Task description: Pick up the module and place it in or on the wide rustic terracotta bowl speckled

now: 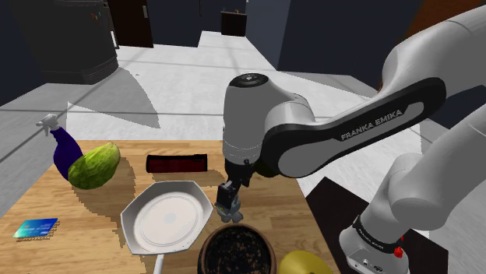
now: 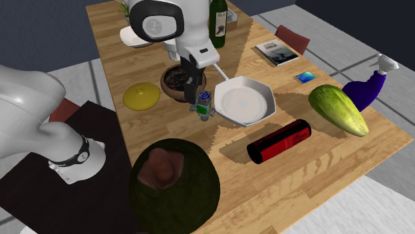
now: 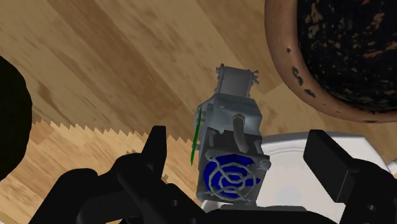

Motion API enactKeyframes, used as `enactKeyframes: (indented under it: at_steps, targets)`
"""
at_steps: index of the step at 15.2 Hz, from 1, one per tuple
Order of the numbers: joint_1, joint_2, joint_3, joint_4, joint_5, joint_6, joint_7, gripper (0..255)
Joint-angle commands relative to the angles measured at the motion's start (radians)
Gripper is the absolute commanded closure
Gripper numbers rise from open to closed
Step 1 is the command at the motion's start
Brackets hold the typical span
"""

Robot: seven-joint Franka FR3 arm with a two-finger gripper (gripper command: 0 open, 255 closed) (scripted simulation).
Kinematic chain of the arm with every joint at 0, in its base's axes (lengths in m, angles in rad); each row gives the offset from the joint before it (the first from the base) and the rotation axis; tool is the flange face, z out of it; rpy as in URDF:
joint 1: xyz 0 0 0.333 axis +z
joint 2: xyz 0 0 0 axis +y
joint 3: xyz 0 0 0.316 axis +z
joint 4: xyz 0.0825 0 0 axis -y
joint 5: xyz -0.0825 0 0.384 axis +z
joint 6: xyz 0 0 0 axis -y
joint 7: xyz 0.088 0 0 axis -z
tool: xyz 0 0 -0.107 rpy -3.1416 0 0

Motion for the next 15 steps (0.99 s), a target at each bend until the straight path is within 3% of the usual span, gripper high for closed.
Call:
enactKeyframes:
  at_steps: [1,11,12,15]
  targets:
    - [-0.002,0.014,0.004,-0.016,-0.007,0.029,0.005,0]
    - [-0.004,0.027,0.008,-0.028,-0.014,0.052,0.011,0]
    - [-0.004,0.027,0.008,-0.028,-0.014,0.052,0.011,255]
    - [-0.004,0.028,0.008,-0.028,-0.014,0.052,0.011,255]
